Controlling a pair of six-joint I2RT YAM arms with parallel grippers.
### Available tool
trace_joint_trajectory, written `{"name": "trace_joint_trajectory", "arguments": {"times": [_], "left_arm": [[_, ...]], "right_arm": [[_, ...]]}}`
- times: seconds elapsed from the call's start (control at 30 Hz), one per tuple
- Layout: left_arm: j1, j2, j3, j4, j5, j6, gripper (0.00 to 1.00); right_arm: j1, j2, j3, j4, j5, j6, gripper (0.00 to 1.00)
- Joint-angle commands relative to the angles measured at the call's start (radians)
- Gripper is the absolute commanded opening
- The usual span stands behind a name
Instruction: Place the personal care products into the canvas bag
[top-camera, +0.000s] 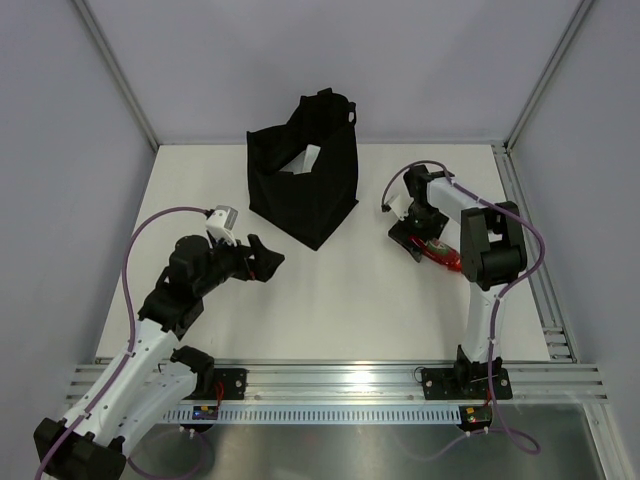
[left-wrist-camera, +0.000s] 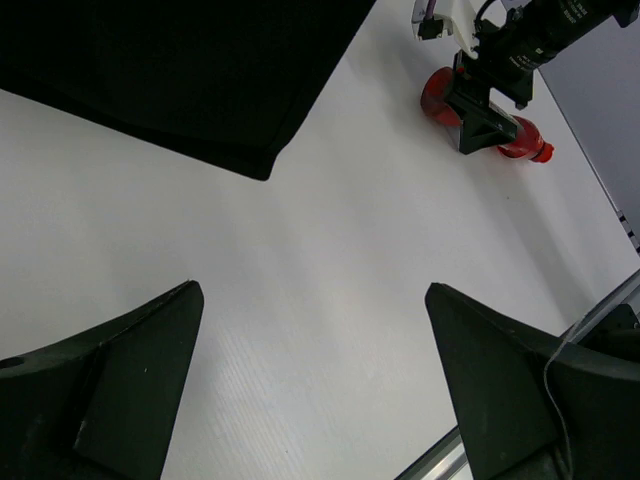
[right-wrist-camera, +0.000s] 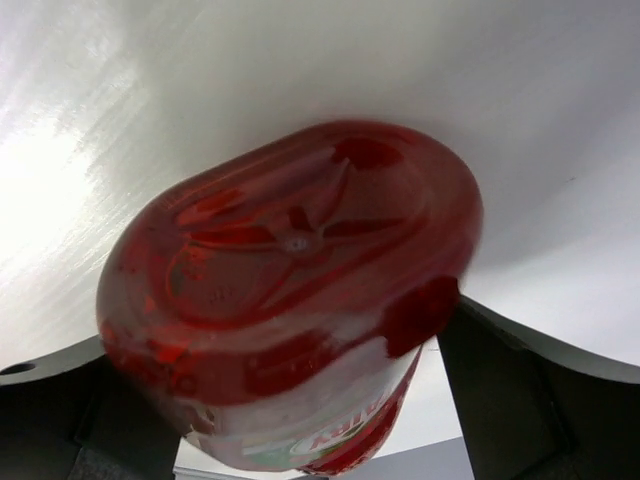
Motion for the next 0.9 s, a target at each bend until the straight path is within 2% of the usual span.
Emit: {"name": "trace_joint_trajectory", "arguments": {"times": [0.0,0.27,0.37,0.4,0.53,0.73,0.87], "left_arm": [[0.001,0.008,0.029,0.037,-0.021,-0.010,0.99],[0.002,0.056,0.068,0.054,-0.012,-0.011,0.99],[0.002,0.056,0.078,0.050,-0.012,-0.011,0.99],[0.002,0.054,0.080,0.040,-0.013,-0.008,0.99],[0.001,0.034,0.085,0.022,-0.029,-0.003,0.99],[0.001,0.005,0.069,0.025,-0.021,-0.008,0.99],[0.001,0.031,0.094,0.020,-0.004,-0.010,0.99]], "right_arm": [[0.006,-0.003,-0.056,0.056,0.028,0.030,1.00],[0.006,0.017,-0.050,0.027,0.031,0.046,0.99],[0.001,0.016,-0.046,-0.002,0.000,0.041,0.81],[-0.005,0.016,-0.039,-0.015,-0.029,0.042,0.64],[-0.035,0.000,0.007,-0.097,-0.155,0.073,0.35],[-0.134,-0.003,0.066,-0.201,-0.369,0.113,0.26],[-0.198,0.008,0.080,-0.239,-0.512,0.115,0.25]]}}
